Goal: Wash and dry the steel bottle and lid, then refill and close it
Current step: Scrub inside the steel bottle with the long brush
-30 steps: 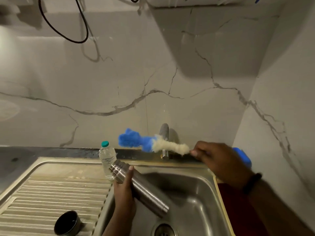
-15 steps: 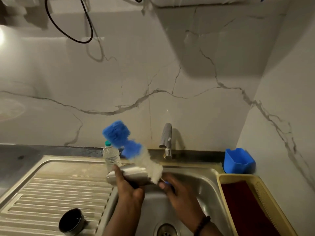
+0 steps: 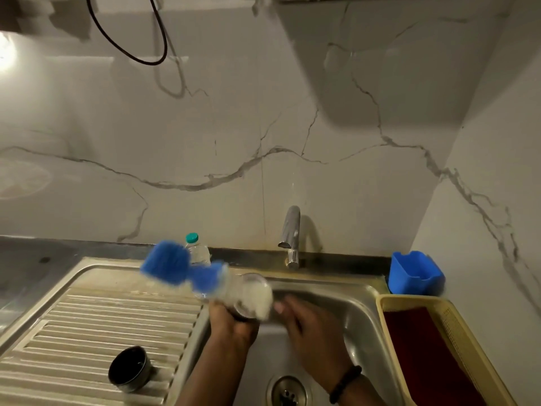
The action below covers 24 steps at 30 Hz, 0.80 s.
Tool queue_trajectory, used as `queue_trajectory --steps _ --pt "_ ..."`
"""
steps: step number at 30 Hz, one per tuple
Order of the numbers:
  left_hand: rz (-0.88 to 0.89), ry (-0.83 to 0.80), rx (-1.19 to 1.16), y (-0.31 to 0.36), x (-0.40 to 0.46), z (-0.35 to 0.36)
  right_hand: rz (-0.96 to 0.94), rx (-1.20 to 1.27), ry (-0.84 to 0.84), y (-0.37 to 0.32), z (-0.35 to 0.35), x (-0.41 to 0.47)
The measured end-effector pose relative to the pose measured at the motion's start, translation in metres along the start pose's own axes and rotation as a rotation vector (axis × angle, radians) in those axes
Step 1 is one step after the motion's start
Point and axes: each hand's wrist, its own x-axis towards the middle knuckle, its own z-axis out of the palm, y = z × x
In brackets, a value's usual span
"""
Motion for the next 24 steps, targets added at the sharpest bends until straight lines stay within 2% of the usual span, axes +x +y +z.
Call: queue_trajectory --steps 2,6,10,13,17,20,23,24 --pt "-0.027 -0.028 -0.003 0.000 -0.007 0.007 -0.007 -0.024 0.033 -0.003 -0.001 0.007" --pt "-0.008 -0.019 -0.120 -0.003 -0.011 0.003 -0.194 -0.203 -0.096 -0.010 0.001 0.011" --pt "-0.081 -0.012 -0.041 0.007 -0.020 0.022 -0.121 -0.155 -0.015 -0.001 -0.001 0.029" --pt "-0.028 -0.038 -0.103 0.010 -0.020 0.022 -0.247 -0.210 -0.058 0.000 0.003 0.027" --pt "-0.089 -0.016 -0.066 0.010 -0.032 0.028 -0.189 -0.236 0.029 -0.003 0.001 0.032" --pt "-0.010 -0.015 -0.063 0.010 -0.031 0.023 -0.288 -0.261 -0.013 -0.004 0.006 0.021" --pt "-0.034 -0.050 0.047 0.012 -0.029 0.025 -0.065 -0.084 0.013 0.004 -0.001 0.026" --pt "-0.016 -0.053 0.047 0.011 -0.027 0.024 -0.006 0.017 -0.052 0.005 -0.005 0.027"
